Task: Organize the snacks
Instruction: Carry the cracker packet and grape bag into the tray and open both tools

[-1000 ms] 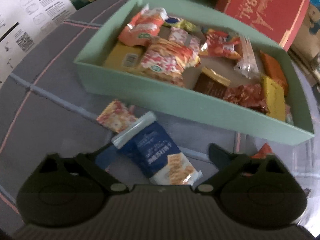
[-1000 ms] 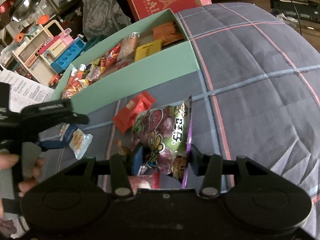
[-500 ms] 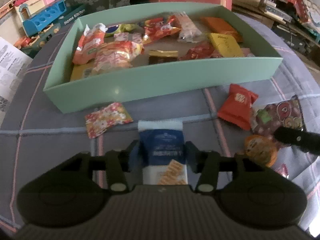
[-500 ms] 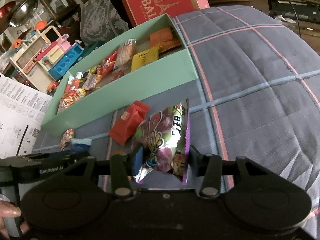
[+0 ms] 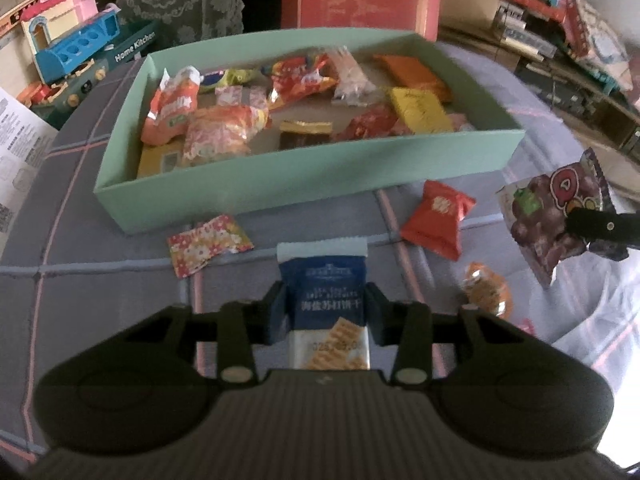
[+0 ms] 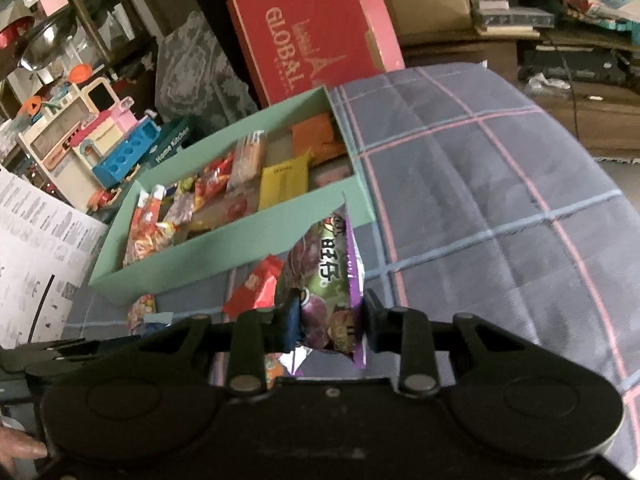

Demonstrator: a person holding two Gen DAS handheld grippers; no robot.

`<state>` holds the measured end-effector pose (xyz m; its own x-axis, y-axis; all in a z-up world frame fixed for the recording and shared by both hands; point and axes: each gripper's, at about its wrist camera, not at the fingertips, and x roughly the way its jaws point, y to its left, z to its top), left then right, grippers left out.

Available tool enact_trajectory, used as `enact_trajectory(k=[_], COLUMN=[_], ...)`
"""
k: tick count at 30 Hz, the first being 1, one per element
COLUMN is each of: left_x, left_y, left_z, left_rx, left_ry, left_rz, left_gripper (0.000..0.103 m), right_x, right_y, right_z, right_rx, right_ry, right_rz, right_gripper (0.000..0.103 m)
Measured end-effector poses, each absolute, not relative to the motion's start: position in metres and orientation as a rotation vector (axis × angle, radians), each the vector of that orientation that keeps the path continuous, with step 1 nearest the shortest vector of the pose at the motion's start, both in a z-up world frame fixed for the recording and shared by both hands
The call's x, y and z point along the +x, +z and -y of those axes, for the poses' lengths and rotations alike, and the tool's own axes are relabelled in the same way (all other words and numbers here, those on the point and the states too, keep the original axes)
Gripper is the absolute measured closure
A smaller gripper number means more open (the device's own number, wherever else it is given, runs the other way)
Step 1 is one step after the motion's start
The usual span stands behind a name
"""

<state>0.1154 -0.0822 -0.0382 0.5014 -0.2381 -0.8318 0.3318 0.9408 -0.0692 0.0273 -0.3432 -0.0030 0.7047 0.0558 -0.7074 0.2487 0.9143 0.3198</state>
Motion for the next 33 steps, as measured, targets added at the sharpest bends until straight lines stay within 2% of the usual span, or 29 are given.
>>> enact_trajectory(k=[9,17,25,33], left_x=[0.128,0.193,0.274,0.308], left_y=[0.01,0.042,0.023,-0.008], left_z=[0.078,0.09,0.106,0.114], left_rx=[0.016,-0.009,-0.051,-0.049], left_ry=[-0.384,-0.375,-0.346,-0.333], left_rz=[-0.897,-0.846,-0.925,-0.981], left_gripper=[0.063,0.062,0.062,0.062], right_x=[0.035,0.109,0.21,0.271], right_y=[0.039,0.064,0.046,0.014], right_z=[0.357,0.366,0.357,0.344], right_rx=[0.376,0.383,0.356,0.342], right_ry=[-0.136,-0.114,-0.109,-0.101], right_rz=[-0.725,-0.682,-0.73,-0.785], right_gripper=[0.073,0.073,0.072,0.072])
